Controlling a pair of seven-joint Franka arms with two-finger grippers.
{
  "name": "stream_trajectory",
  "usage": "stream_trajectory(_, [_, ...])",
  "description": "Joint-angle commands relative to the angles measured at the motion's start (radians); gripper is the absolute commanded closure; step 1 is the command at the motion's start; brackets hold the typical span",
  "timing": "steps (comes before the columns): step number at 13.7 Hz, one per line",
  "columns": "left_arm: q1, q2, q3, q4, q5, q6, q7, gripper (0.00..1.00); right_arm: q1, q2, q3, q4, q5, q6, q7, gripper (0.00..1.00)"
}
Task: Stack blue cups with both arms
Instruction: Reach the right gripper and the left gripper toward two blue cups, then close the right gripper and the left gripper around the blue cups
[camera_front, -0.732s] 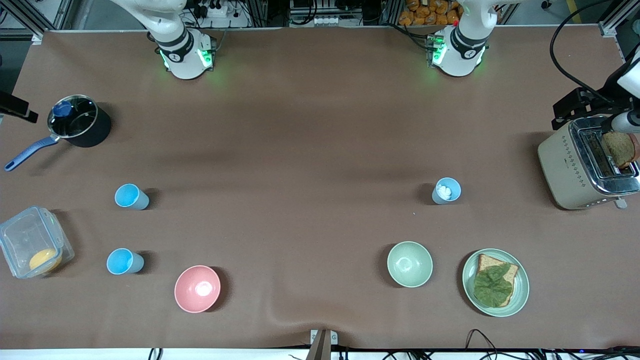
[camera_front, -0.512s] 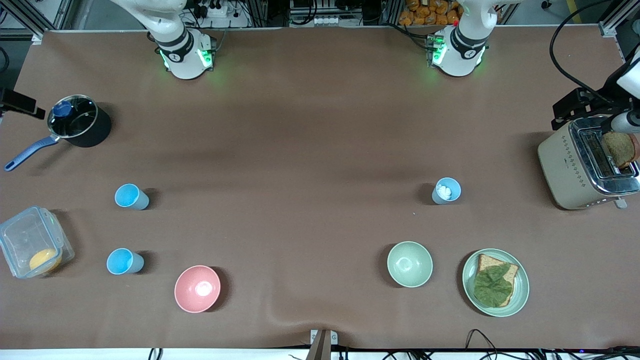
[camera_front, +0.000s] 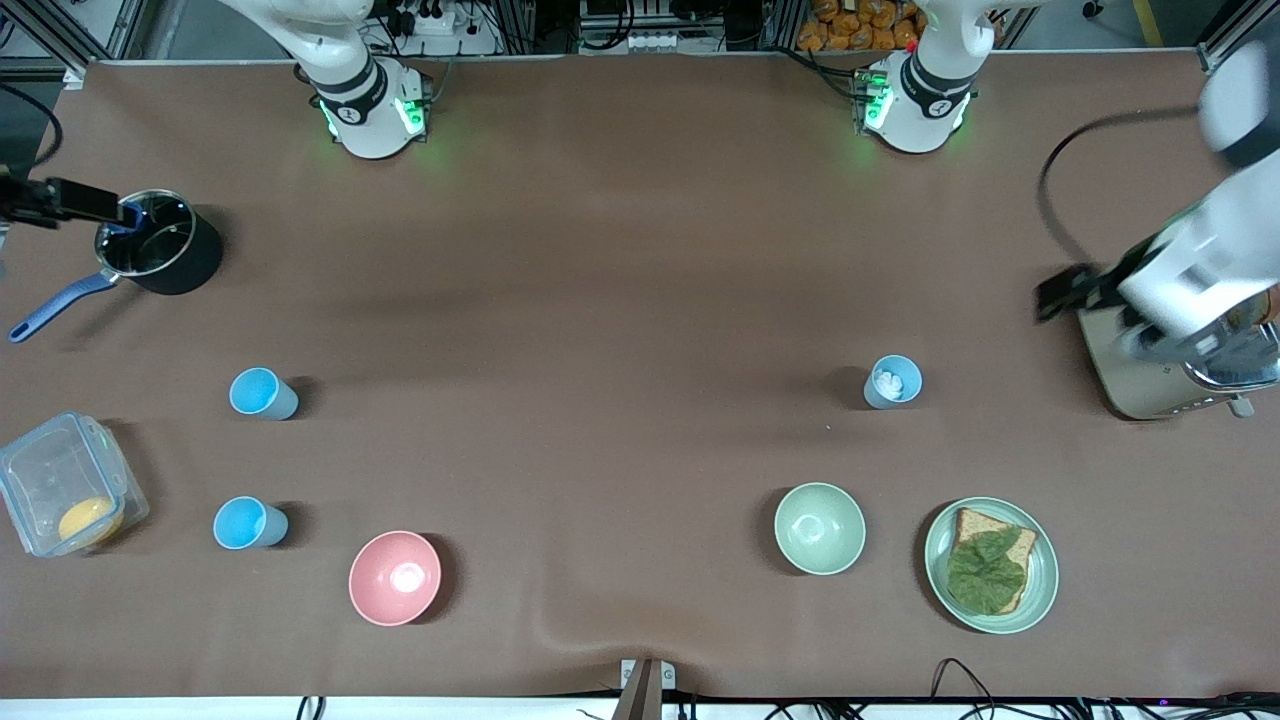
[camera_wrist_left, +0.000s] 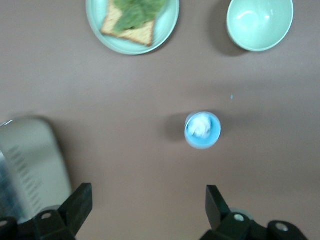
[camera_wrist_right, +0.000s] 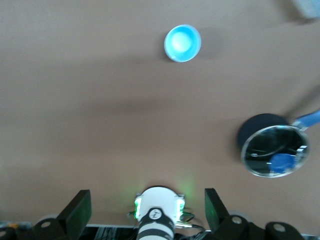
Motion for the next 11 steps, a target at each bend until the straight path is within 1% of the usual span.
stream_trajectory(1, [-0.01,-0.017,-0.026,-0.178,-0.036,0.204,-0.064,0.0,-0.027,0.086,-0.004,0.012,0.007,-0.04,-0.031,0.0])
stream_trajectory(2, [-0.01,-0.001,-0.04,-0.209,-0.035,0.264,-0.064,0.0,-0.027,0.099,-0.003,0.02,-0.002,-0.039,-0.026,0.0])
stream_trajectory(3, [-0.01,0.031,-0.048,-0.221,-0.032,0.302,-0.064,0.0,-0.021,0.113,-0.004,0.014,-0.059,-0.023,-0.026,0.0])
stream_trajectory(4, [-0.012,0.066,-0.049,-0.23,-0.032,0.33,-0.064,0.0,-0.017,0.167,-0.003,0.011,-0.172,-0.022,-0.028,0.0])
stream_trajectory(5, [-0.022,0.097,-0.063,-0.24,-0.032,0.368,-0.064,0.0,-0.029,0.244,-0.003,0.003,-0.23,0.007,-0.023,0.0])
stream_trajectory(6, [-0.039,0.118,-0.066,-0.25,-0.032,0.405,-0.066,0.0,-0.058,0.299,-0.004,0.0,-0.229,0.079,-0.022,0.0])
stream_trajectory(7, [-0.039,0.141,-0.066,-0.258,-0.032,0.43,-0.066,0.0,-0.105,0.326,-0.003,-0.012,-0.222,0.154,-0.022,0.0])
stream_trajectory(8, [-0.038,0.16,-0.066,-0.264,-0.03,0.439,-0.064,0.0,-0.124,0.347,-0.003,-0.031,-0.202,0.225,-0.022,0.0])
stream_trajectory(10, [-0.033,0.178,-0.066,-0.295,0.003,0.465,-0.061,0.0,-0.141,0.352,-0.003,-0.106,-0.153,0.364,-0.022,0.0])
stream_trajectory(11, [-0.032,0.183,-0.066,-0.319,0.011,0.5,-0.061,0.0,-0.133,0.344,-0.003,-0.136,-0.124,0.395,-0.018,0.0])
